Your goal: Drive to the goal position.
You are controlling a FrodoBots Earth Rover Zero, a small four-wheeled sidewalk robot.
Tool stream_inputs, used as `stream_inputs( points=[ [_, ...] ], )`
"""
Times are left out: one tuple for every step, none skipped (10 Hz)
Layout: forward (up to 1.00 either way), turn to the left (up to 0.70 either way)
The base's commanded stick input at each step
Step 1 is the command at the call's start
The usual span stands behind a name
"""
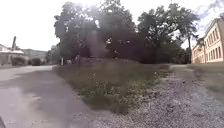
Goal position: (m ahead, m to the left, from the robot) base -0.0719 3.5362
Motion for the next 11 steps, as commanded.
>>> stream_inputs(
  points=[
    [0.0, 0.45],
    [0.0, 0.45],
    [0.0, 0.45],
    [0.6, 0.29],
    [0.7, 0.27],
    [0.1, 0.43],
    [0.0, 0.45],
    [0.0, 0.45],
    [0.0, 0.45],
    [0.0, 0.45],
    [0.0, 0.45]
  ],
)
